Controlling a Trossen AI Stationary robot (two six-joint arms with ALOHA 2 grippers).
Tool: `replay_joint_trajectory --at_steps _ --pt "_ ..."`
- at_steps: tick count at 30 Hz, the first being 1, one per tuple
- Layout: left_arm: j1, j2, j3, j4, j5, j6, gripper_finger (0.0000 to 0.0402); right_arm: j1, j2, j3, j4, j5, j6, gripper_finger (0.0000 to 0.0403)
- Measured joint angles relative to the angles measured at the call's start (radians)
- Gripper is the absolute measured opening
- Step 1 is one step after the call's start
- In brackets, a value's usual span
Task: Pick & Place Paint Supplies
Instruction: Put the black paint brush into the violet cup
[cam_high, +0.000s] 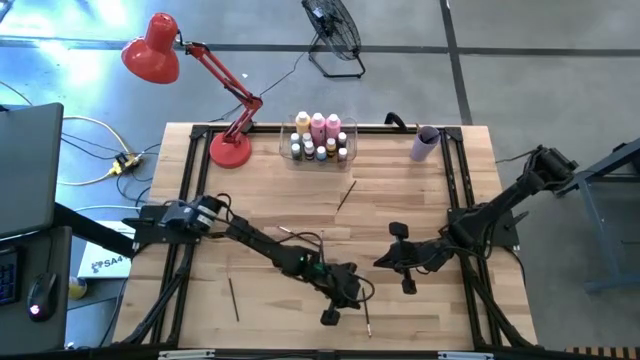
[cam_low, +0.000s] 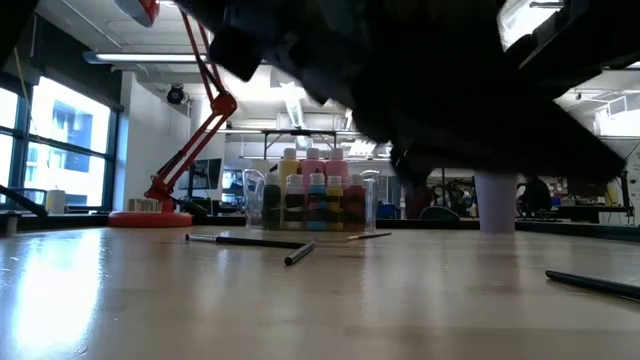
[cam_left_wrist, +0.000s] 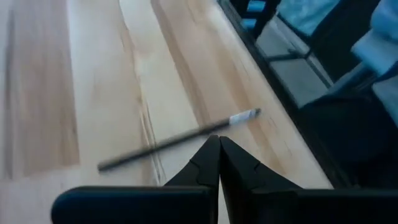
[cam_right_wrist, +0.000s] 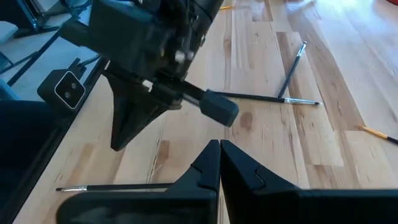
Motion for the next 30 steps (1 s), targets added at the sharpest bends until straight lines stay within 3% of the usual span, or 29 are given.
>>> replay_joint_trajectory --at_steps 9,16,21,26,30 --pt "0.001 0.037 0.001 0.016 -0.042 -0.045 0.0003 0.000 0.000 0.000 -0.002 -0.001 0.028 0.0002" --pt "0.001 0.043 -0.001 0.000 -0.058 -0.041 0.0003 0.022 0.026 0.000 0.089 -0.194 0.218 0.0002" --pt "0.001 0.043 -0.001 0.019 -0.061 -0.021 0.0003 0.083 0.142 0.001 0.266 -0.264 0.278 0.0002" --pt "0.001 0.043 -0.001 -0.003 -0.077 -0.021 0.0003 0.126 0.298 0.001 0.397 -0.219 0.400 0.0002" --pt "0.002 0.043 0.000 -0.010 -0.097 -0.021 0.0003 0.130 0.411 0.052 0.404 -0.212 0.486 0.0002"
